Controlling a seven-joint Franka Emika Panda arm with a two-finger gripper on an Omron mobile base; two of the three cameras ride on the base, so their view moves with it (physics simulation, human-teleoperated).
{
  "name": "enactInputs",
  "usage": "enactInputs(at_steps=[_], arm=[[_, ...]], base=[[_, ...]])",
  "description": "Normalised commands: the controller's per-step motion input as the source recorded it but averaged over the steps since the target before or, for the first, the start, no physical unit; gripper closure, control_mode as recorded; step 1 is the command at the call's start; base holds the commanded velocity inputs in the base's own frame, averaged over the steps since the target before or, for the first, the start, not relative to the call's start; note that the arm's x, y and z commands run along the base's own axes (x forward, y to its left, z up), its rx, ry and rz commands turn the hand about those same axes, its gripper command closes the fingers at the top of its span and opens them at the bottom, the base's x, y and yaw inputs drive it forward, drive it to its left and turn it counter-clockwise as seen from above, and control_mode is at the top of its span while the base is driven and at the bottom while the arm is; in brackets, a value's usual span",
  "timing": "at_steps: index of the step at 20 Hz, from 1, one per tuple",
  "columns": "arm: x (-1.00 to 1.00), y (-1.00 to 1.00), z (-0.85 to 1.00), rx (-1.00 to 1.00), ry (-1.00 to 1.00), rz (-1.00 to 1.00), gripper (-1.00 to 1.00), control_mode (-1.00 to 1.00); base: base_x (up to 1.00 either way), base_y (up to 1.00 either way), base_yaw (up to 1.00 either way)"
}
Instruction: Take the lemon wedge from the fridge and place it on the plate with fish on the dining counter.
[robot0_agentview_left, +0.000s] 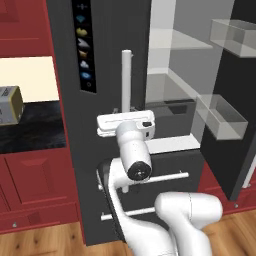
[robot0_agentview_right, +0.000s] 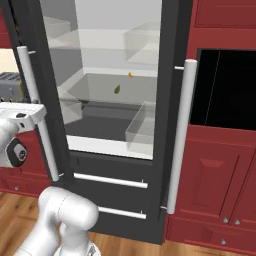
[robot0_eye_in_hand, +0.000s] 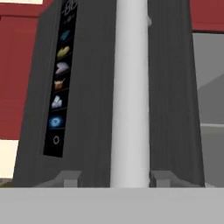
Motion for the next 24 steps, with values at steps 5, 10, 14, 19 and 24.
enactInputs(at_steps=[5,10,14,19,24], arm=[[-1.00,0.61,0.45,0.11,0.26,-0.17,-1.00,-1.00],[-1.00,-0.88,0.15,0.56,0.21,-0.15,-1.00,-1.00],[-0.74,-1.00,0.28,0.64,0.15,0.00,-1.00,-1.00],[-0.23,-1.00,0.37,0.49,0.12,0.10,-1.00,-1.00],[0.51,-0.58,-0.02,0.35,0.20,0.38,-1.00,-1.00]], base=[[0.00,0.00,0.00],[0.00,0.00,0.00],[0.00,0.00,0.00],[0.00,0.00,0.00],[0.00,0.00,0.00]])
